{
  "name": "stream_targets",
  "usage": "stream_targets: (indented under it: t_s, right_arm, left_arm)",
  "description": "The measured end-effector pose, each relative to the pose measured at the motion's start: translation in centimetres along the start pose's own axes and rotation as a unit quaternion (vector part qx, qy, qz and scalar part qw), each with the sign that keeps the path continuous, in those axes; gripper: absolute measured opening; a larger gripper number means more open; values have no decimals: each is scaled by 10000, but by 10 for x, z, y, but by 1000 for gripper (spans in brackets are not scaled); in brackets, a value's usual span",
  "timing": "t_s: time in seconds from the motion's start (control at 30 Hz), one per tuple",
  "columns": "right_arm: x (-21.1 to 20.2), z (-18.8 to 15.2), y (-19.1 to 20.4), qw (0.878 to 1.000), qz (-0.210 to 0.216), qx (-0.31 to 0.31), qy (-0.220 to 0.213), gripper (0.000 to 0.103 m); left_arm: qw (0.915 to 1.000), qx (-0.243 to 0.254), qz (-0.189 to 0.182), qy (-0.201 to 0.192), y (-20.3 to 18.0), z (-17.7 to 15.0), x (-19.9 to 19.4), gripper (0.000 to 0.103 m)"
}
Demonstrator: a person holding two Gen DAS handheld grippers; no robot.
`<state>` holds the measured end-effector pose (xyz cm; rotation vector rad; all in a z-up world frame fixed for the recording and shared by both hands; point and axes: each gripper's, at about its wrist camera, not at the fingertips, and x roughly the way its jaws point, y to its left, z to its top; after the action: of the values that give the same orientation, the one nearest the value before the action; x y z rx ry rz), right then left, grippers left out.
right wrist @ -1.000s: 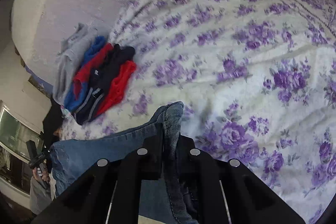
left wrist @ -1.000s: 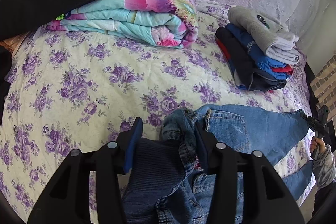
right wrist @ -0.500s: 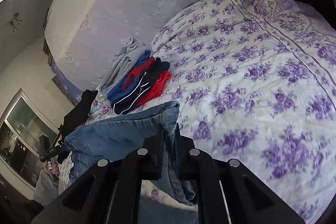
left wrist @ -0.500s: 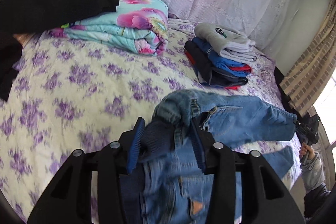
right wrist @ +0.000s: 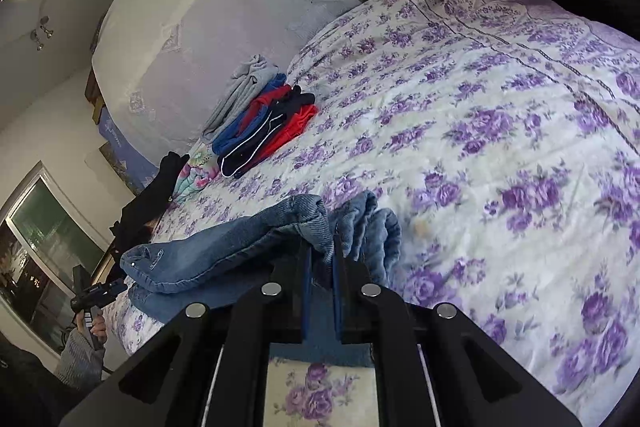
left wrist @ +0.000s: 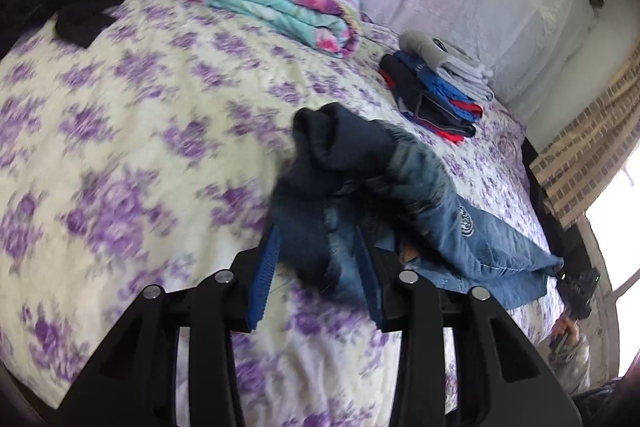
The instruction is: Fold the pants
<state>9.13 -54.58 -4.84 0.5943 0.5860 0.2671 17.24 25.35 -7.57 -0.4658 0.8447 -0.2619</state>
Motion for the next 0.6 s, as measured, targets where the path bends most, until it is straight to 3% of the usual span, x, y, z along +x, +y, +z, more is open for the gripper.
stream_targets:
  t_s: [0.13, 0.2, 0.27, 0.37, 0.43, 0.53, 0.6]
  right_arm:
    - [1, -5, -2, 10000, -23, 82, -22, 9]
    - [1, -4, -1, 9999, -18, 109, -41, 9]
    - [1, -5, 0, 9999, -44, 127, -32, 9]
    - [1, -6, -1, 9998, -41, 187, -40, 9]
    - [2, -7, -2, 9997, -52, 228, -55, 10]
    - [1, -8, -2, 9996, -53, 273, -67, 12]
    - [2, -8, -2, 9996, -59, 264, -59, 12]
  left_arm:
    - [9999, -38, -93, 95, -5, -1, -5, 41]
    - [9994, 80, -323, 29, -24, 4, -9, 59]
    - [9993, 159, -344, -68, -48, 12, -9, 90]
    - [9995, 6, -309, 83, -69, 26, 5, 91]
    - [9980, -506, -50, 366, -71, 39, 26, 91]
    - [9895, -1270, -97, 689, -58, 47, 51, 90]
    - [9836, -1621, -204, 766, -49, 49, 61, 81]
